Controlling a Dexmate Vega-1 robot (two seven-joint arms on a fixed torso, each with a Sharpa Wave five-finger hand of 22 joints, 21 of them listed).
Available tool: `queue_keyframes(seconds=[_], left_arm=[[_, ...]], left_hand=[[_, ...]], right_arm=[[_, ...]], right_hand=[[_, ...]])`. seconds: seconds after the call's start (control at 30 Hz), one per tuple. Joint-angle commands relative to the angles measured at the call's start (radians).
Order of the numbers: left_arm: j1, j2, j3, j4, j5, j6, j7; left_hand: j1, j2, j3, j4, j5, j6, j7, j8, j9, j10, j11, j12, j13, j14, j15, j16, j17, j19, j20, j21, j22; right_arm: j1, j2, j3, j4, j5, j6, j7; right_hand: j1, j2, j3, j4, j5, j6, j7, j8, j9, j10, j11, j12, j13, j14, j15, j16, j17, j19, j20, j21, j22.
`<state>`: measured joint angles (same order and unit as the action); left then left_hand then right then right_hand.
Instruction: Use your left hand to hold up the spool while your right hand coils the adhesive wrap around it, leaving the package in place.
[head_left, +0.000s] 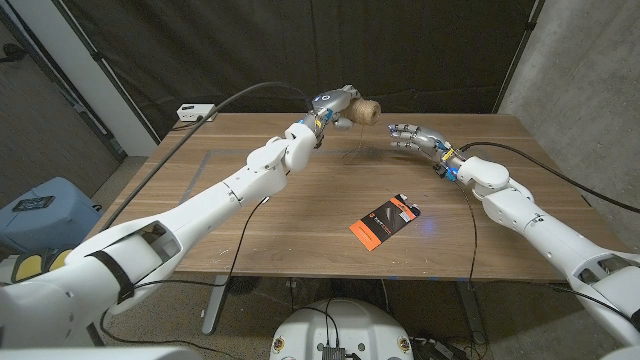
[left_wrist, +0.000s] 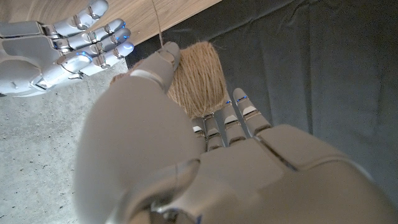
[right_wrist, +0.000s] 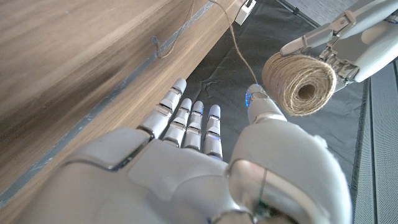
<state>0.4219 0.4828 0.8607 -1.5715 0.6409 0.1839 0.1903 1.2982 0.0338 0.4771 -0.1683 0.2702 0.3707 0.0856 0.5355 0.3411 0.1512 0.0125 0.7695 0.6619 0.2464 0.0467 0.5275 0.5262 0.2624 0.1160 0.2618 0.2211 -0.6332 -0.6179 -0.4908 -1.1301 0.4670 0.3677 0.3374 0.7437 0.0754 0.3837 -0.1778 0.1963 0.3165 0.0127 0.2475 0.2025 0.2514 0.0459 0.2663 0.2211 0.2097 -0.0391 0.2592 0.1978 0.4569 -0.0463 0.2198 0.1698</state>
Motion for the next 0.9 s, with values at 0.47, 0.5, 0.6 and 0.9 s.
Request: queue_keyframes(seconds=[0.47, 0.5, 0.6, 0.9], left_arm=[[-0.032, -0.012, 0.007, 0.043, -0.034, -0.024, 0.018], [-0.032, -0.013, 0.006, 0.043, -0.037, -0.021, 0.015], [-0.036, -0.012, 0.006, 0.044, -0.042, -0.029, 0.013], [-0.031, -0.011, -0.004, 0.024, -0.06, -0.012, -0.002]], left_hand=[[-0.007, 0.014, 0.013, 0.008, 0.009, 0.008, 0.002, 0.052, 0.09, 0.006, 0.003, 0.005, 0.048, 0.0, 0.005, 0.003, 0.006, -0.006, -0.003, -0.003, 0.003], [-0.007, 0.014, 0.013, 0.007, 0.009, 0.006, 0.004, 0.052, 0.09, 0.007, 0.004, 0.005, 0.049, 0.0, 0.005, 0.003, 0.006, -0.006, -0.003, -0.003, 0.003], [-0.007, 0.014, 0.013, 0.007, 0.009, 0.007, 0.003, 0.052, 0.09, 0.007, 0.004, 0.005, 0.049, 0.0, 0.005, 0.003, 0.006, -0.006, -0.003, -0.002, 0.003], [-0.008, 0.015, 0.014, 0.007, 0.011, 0.01, 0.005, 0.054, 0.089, 0.007, 0.004, 0.004, 0.05, 0.001, 0.004, 0.004, 0.007, -0.006, -0.002, -0.002, 0.003]], right_arm=[[0.028, 0.042, -0.028, 0.038, -0.002, -0.002, 0.029], [0.028, 0.043, -0.028, 0.038, -0.002, -0.005, 0.029], [0.03, 0.048, -0.033, 0.045, -0.005, -0.006, 0.03], [0.035, 0.058, -0.044, 0.064, -0.012, -0.014, 0.03]], right_hand=[[0.019, -0.007, -0.003, 0.006, 0.0, 0.013, 0.0, 0.004, 0.006, 0.014, 0.0, 0.003, 0.006, 0.014, -0.023, 0.004, 0.006, 0.018, -0.033, 0.0, 0.004], [0.019, -0.007, -0.003, 0.006, 0.0, 0.013, 0.0, 0.004, 0.006, 0.015, 0.001, 0.003, 0.006, 0.014, -0.023, 0.004, 0.006, 0.019, -0.033, 0.0, 0.004], [0.022, -0.007, -0.004, 0.007, 0.0, 0.014, 0.0, 0.004, 0.006, 0.015, 0.001, 0.003, 0.007, 0.014, -0.024, 0.004, 0.006, 0.019, -0.033, -0.001, 0.004], [0.037, -0.003, -0.001, 0.004, 0.002, 0.013, 0.0, 0.001, 0.007, 0.014, -0.002, 0.001, 0.009, 0.013, -0.025, 0.002, 0.007, 0.019, -0.035, -0.003, 0.004]])
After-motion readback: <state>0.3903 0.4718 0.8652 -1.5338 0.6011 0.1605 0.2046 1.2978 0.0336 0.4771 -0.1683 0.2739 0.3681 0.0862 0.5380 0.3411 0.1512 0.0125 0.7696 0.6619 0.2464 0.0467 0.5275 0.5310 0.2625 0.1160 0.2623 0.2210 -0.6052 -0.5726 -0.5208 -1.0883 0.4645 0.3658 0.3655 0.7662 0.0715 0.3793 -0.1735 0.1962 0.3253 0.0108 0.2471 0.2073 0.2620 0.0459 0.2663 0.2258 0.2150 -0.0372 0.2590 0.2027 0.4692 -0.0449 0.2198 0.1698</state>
